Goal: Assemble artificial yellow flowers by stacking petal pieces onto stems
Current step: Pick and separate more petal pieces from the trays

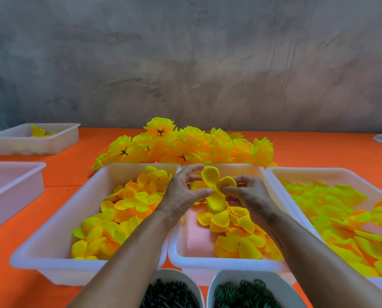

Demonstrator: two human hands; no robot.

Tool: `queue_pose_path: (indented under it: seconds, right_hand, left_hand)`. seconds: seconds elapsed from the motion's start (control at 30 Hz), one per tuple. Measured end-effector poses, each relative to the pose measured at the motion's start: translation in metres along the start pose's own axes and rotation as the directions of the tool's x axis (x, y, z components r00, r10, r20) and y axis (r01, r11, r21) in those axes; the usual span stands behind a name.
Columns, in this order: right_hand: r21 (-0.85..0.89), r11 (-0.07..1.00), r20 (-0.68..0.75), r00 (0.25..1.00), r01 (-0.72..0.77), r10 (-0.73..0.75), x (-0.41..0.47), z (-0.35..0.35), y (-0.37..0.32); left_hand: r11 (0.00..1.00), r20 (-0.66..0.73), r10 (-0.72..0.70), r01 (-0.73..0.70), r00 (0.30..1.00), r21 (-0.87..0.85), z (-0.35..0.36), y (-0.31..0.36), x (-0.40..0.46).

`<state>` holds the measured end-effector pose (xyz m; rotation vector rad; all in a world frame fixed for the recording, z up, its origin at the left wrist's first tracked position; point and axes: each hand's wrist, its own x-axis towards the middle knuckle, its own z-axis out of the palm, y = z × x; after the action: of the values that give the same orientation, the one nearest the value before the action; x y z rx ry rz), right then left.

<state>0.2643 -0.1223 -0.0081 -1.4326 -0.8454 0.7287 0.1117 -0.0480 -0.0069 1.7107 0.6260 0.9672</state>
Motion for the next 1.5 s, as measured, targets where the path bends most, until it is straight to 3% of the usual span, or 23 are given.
queue_pose_path:
  seconds: [0.23,0.43,0.57,0.67,0.77,0.87,1.07,1.3,1.5]
  right_hand:
    - [0.118,0.991,-0.046,0.996,-0.066,0.072,0.001,-0.001,-0.002]
    - [0.156,0.974,0.039,0.987,-0.162,0.158,0.002,-0.001,-0.005]
    - [0.106,0.969,0.134,0.969,-0.223,0.208,0.001,0.001,-0.005]
    - [0.097,0.981,0.167,0.974,-0.168,0.150,0.000,0.002,-0.006]
    - [0.060,0.997,0.223,0.975,-0.040,0.026,-0.004,0.001,-0.009]
    - [0.029,0.999,0.182,0.982,0.038,-0.043,-0.006,0.002,-0.007]
    - [0.104,0.994,0.120,0.992,0.035,-0.047,-0.004,0.003,-0.006]
    - [0.212,0.977,0.200,0.979,-0.006,-0.038,0.000,-0.001,-0.005]
    - [0.184,0.982,0.163,0.987,-0.031,0.001,0.000,-0.001,-0.005]
  left_hand:
    - [0.992,0.077,0.057,-0.065,0.995,0.106,0.003,0.005,-0.003]
    - [0.966,0.131,0.058,-0.089,0.990,0.243,0.005,0.000,0.000]
    - [0.997,-0.010,0.029,-0.029,1.000,0.073,0.004,-0.006,0.003]
    - [0.999,-0.084,0.001,0.002,0.996,0.037,0.003,-0.007,0.006]
    - [0.999,-0.061,-0.034,0.033,0.998,-0.012,0.002,-0.005,0.005]
    - [0.999,-0.022,-0.038,0.039,0.999,0.008,0.001,-0.004,0.005]
    - [1.000,-0.004,-0.016,0.016,1.000,-0.016,0.003,-0.001,0.002]
    - [1.000,-0.060,0.005,-0.005,0.998,-0.013,0.001,-0.002,0.003]
    - [1.000,-0.053,-0.003,0.004,0.999,0.009,0.000,-0.004,0.003]
